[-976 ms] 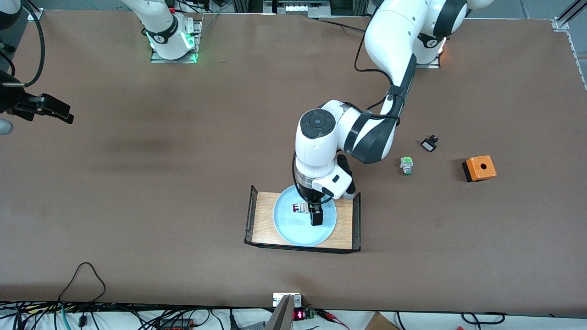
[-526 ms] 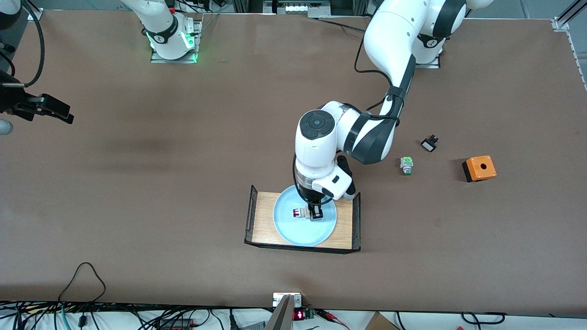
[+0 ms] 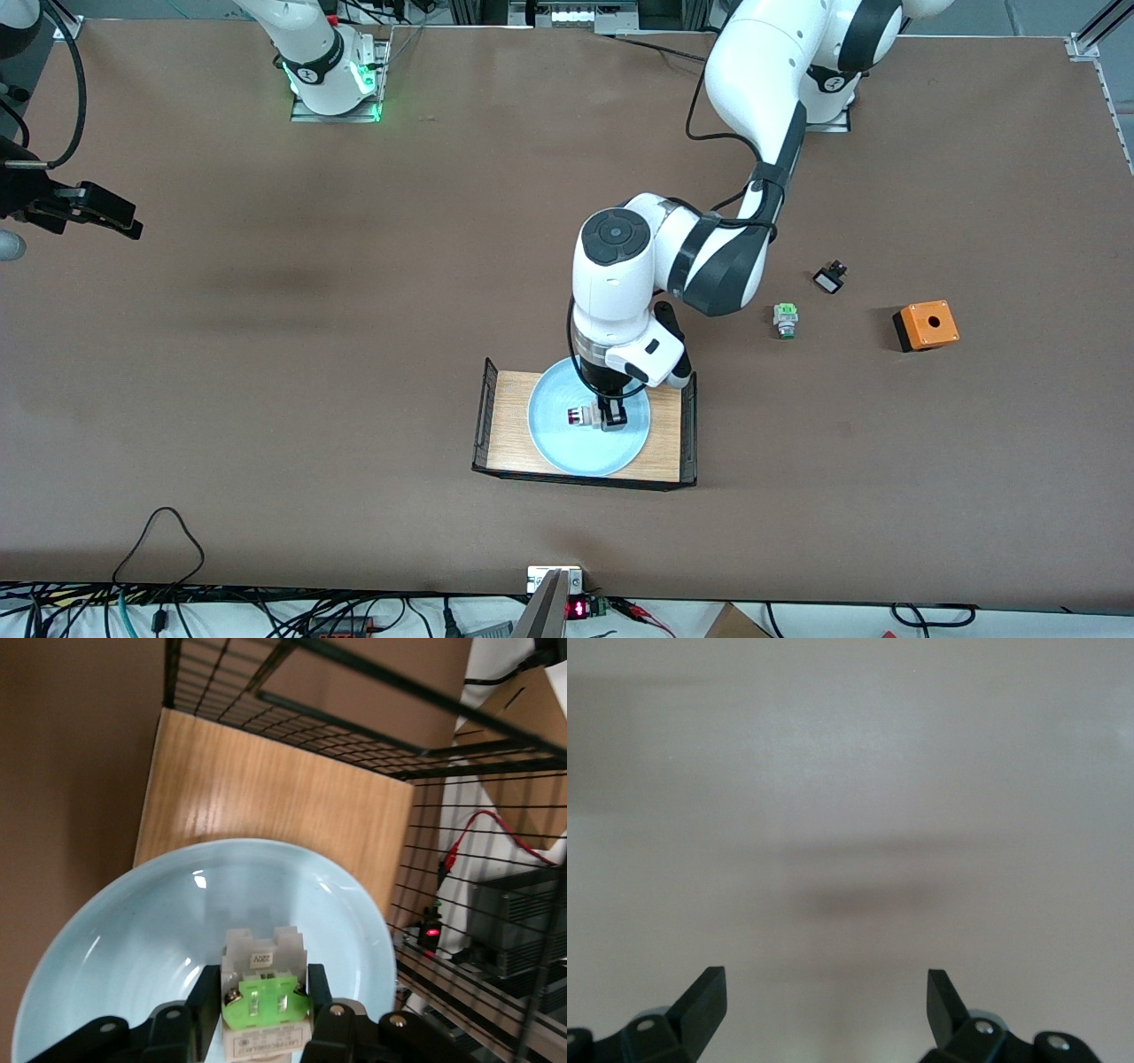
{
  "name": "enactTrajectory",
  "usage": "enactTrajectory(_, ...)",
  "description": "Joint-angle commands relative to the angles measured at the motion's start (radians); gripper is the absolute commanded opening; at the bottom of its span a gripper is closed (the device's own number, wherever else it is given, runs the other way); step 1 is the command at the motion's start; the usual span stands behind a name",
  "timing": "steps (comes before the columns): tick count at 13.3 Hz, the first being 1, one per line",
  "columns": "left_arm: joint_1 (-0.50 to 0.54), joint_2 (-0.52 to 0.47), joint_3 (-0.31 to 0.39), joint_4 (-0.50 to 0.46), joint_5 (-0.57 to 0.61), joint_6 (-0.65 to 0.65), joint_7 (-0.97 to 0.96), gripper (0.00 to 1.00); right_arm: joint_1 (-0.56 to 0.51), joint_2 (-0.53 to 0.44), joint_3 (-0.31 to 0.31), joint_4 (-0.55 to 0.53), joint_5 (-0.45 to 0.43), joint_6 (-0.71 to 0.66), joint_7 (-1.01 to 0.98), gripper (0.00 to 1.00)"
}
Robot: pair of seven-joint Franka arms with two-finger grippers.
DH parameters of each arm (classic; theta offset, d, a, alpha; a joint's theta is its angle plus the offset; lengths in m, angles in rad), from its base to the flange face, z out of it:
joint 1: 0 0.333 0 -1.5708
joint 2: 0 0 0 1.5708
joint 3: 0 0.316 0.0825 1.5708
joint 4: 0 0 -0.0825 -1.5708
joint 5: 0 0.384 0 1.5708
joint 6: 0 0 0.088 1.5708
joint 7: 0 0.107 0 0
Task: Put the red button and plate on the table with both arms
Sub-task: 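Lift the red-based button off the plate with the left gripper, then carry the button toward the orange box while the right gripper reaches out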
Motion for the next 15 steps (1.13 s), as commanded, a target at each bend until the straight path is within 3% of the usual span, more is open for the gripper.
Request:
enactTrajectory(1,0.003,-0.071,0.009,0.0,0.019,-0.062,0.021,0.01,-0.001,-0.019,0.001,-0.017,-0.002,0.008,-0.011,1.0)
enactTrajectory(5,0.017,-0.152,0.012,-0.006,0.01,-0.142,0.205,0.0,0.013,-0.014,0.004,-0.008,-0.009,0.014,-0.008,1.0)
enactTrajectory(10,0.119,-0.224,0.006,-0.052,-0.059,-0.225,0.553,0.0,0.014,-0.007,0.004,0.018,0.0,-0.002,-0.01,1.0)
enactTrajectory(15,0.219,-0.355,0.005,-0.279,-0.148,-0.225,1.031,0.0,0.045,0.002,0.006,0.015,0.015,-0.022,0.041,1.0)
